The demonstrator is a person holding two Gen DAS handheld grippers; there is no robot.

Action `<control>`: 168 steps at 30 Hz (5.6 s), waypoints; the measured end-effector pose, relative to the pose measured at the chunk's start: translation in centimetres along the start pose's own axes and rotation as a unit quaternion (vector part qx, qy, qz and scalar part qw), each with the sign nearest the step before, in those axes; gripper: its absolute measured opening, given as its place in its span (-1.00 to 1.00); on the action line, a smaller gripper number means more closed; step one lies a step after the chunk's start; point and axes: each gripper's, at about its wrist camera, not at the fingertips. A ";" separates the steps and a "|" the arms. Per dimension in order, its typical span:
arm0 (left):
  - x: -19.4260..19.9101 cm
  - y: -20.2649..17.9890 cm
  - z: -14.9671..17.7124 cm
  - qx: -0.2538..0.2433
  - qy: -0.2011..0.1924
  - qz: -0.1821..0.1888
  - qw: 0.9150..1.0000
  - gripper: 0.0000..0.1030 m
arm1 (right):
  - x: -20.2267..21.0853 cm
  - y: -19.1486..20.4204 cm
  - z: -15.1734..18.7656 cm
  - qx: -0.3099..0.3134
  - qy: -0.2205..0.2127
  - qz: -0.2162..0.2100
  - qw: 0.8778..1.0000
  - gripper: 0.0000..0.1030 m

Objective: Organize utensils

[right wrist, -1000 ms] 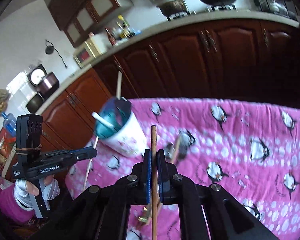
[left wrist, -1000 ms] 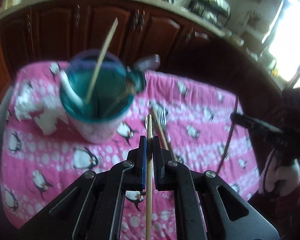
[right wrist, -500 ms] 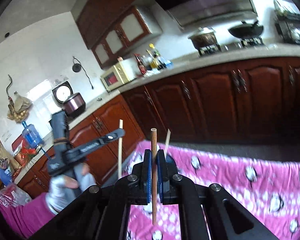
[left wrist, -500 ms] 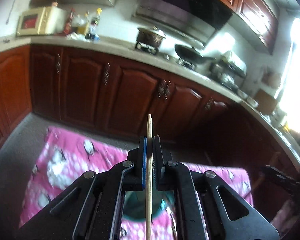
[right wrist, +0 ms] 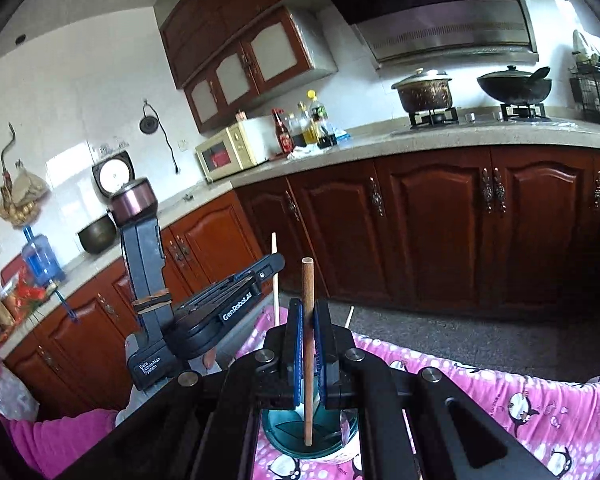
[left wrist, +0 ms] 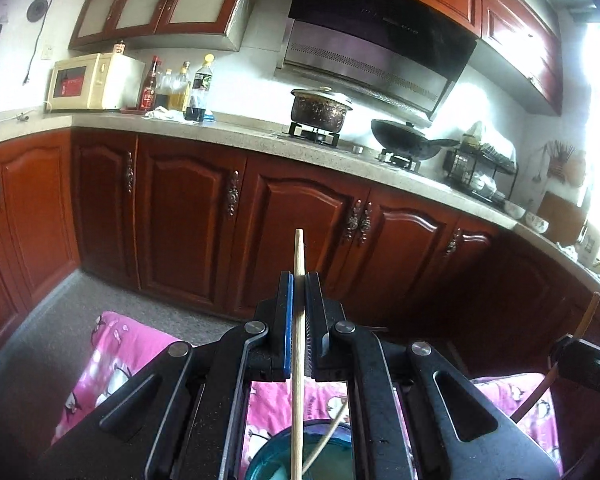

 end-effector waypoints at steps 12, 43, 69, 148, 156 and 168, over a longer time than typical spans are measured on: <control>1.1 0.1 3.6 -0.020 0.019 -0.002 1.000 -0.92 | -4.6 -1.1 3.9 -0.013 0.060 -0.013 0.998 -0.90; 4.0 -0.9 5.7 -0.010 0.110 0.000 0.994 0.05 | -2.8 -5.4 5.1 -0.101 0.073 0.028 0.992 -0.33; 8.5 -6.9 9.1 -0.055 0.180 -0.019 0.982 0.27 | 3.9 -5.5 10.0 -0.079 0.096 0.095 0.988 -0.18; 2.7 -9.3 24.3 -0.007 0.414 0.073 0.907 -0.88 | -1.6 -18.3 22.6 -0.132 0.247 0.027 0.960 -0.87; 0.8 -6.3 22.5 0.017 0.366 0.048 0.929 -0.20 | -1.9 -19.0 22.8 -0.149 0.230 0.003 0.962 -0.58; -0.5 -7.7 22.8 -0.033 0.380 0.103 0.919 -0.97 | -1.4 -17.4 21.9 -0.125 0.208 0.015 0.970 -0.94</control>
Point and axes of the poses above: each gripper's, at about its wrist camera, not at the fingertips, and x roughly against the way its jaws point, y to its left, z to its underside, and after that the axes turned 4 degrees about z, right-handed
